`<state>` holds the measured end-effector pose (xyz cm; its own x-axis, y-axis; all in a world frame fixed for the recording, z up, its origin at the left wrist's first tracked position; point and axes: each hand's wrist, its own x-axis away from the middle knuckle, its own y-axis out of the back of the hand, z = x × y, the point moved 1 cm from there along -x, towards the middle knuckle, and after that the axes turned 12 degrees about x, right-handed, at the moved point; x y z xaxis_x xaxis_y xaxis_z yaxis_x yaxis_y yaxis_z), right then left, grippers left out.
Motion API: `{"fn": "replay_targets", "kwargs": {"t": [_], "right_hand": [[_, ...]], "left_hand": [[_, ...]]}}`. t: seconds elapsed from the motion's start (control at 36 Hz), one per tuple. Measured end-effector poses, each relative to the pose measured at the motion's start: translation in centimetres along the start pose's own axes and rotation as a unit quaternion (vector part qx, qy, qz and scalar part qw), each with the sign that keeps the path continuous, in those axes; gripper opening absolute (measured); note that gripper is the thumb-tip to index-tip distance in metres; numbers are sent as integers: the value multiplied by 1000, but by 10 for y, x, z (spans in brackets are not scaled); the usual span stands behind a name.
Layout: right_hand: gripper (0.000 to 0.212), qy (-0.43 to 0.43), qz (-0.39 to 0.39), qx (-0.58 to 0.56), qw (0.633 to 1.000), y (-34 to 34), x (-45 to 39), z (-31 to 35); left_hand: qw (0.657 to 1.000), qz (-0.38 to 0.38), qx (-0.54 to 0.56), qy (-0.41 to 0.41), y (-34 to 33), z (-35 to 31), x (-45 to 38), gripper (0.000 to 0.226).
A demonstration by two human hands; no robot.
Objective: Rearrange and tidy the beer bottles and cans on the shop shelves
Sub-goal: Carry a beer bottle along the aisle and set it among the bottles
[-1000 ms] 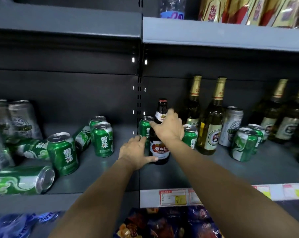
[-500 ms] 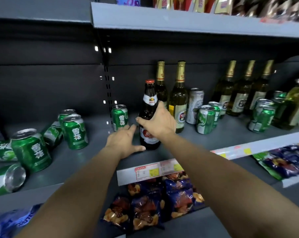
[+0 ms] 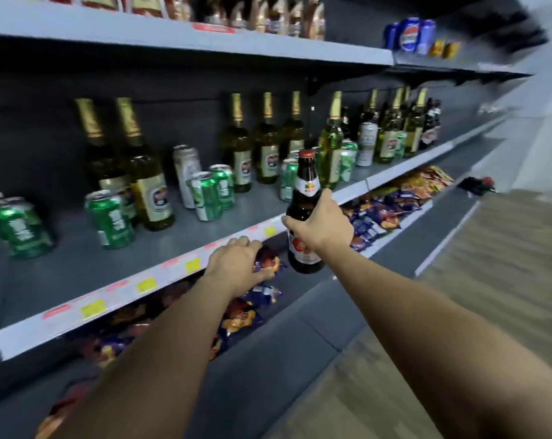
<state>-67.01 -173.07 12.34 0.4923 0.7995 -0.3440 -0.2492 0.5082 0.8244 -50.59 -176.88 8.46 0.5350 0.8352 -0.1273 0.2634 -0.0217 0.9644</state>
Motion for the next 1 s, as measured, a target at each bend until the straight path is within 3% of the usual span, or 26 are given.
{"fn": "replay_targets", "kwargs": {"t": [0.22, 0.47, 0.72, 1.0], "right_hand": [[61, -118, -24, 61, 991, 55, 19, -159], [62, -251, -51, 104, 961, 95, 24, -292], [63, -319, -64, 129, 937, 106, -27, -384], [65, -339, -77, 124, 929, 112, -162, -452]], "left_hand": [[991, 53, 28, -116, -68, -151, -37, 63], [965, 108, 24, -236, -127, -292, -76, 61], [946, 128, 34, -296, -166, -370, -160, 59], [940, 126, 51, -314, -187, -428, -313, 57]]}}
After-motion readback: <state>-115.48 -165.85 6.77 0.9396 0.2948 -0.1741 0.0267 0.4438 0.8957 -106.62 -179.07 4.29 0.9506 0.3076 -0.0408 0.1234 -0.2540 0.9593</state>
